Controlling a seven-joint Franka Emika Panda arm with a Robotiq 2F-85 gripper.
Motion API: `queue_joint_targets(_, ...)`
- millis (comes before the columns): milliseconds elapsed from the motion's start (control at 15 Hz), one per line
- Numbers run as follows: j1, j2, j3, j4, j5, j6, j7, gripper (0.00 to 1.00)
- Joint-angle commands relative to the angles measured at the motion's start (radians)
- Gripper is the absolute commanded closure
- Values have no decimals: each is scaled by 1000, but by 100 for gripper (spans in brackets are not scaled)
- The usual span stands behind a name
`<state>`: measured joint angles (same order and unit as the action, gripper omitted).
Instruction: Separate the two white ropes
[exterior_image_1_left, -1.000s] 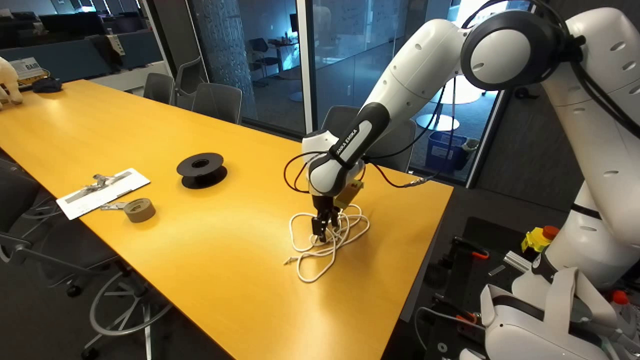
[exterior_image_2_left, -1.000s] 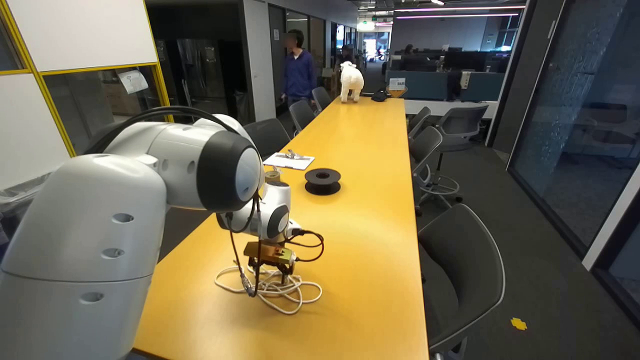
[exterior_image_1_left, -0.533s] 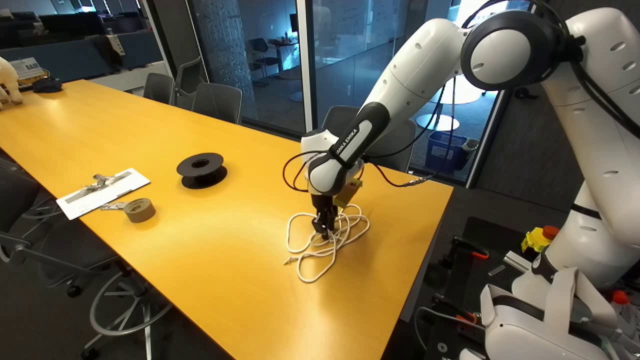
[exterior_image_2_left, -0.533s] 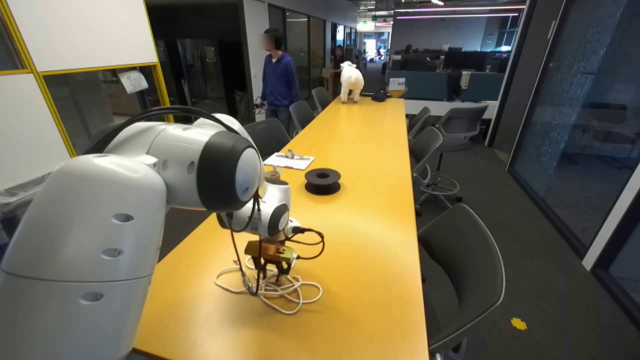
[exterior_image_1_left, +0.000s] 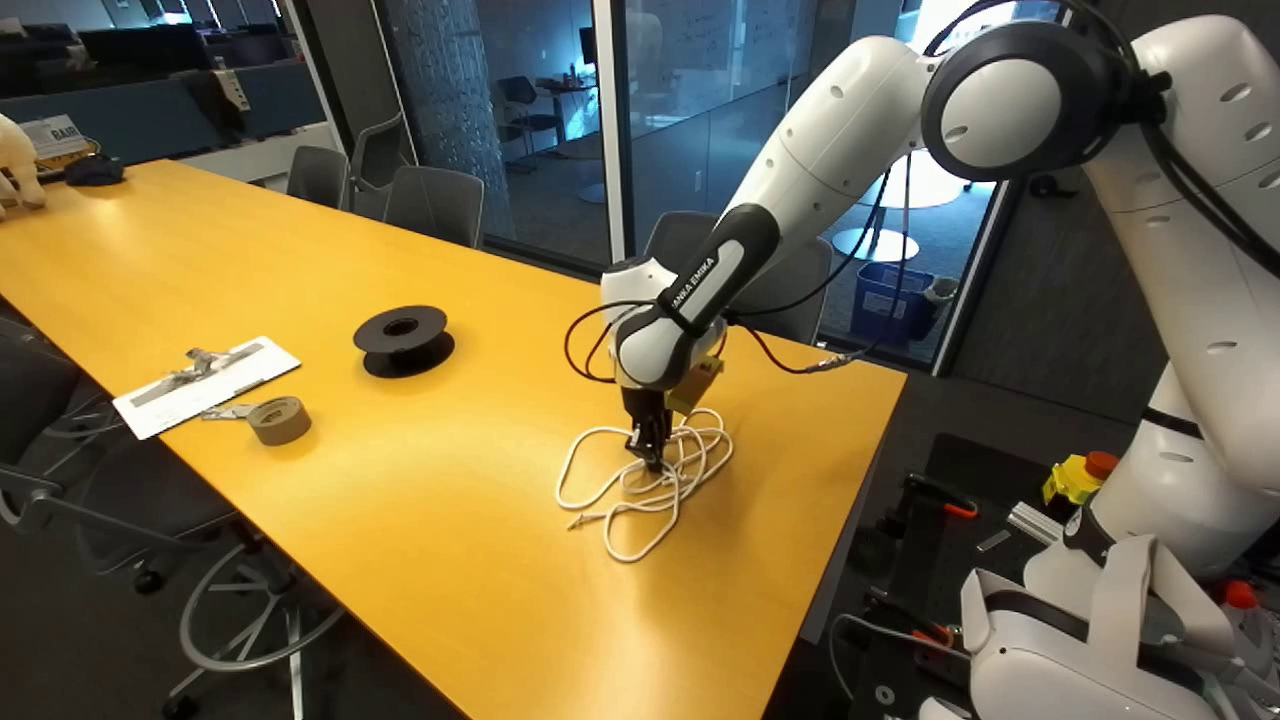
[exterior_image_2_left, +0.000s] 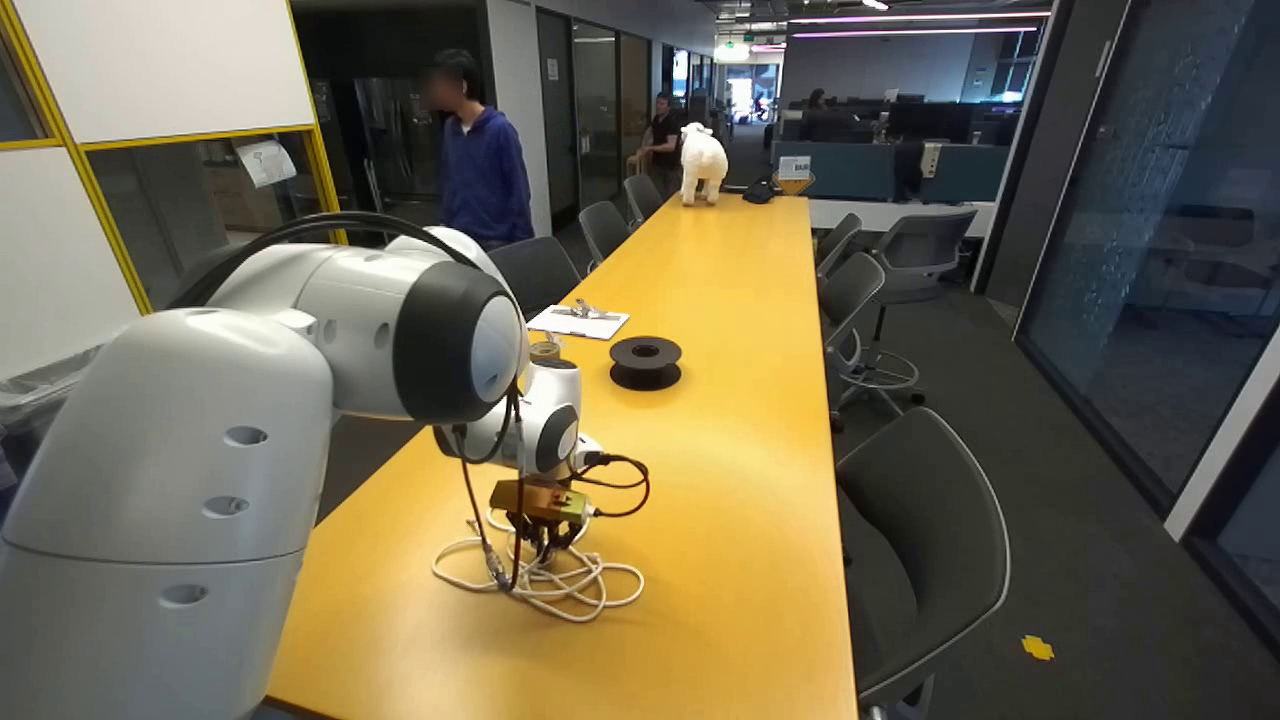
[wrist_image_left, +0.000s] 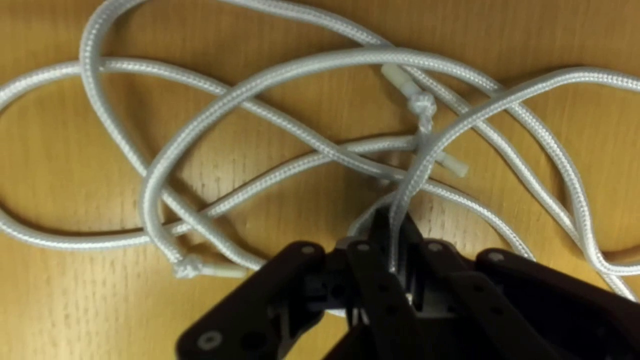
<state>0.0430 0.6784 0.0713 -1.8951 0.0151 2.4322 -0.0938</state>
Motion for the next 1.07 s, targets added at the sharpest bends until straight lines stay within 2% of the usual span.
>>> queue_joint_targets(0,10,7,-13,22,-16,-5,20,95)
queue_joint_targets(600,5,-51,-44,58,-45,-66,18,96)
queue_joint_targets(1000,-11,-97,-82,180,-79,-210,21,96)
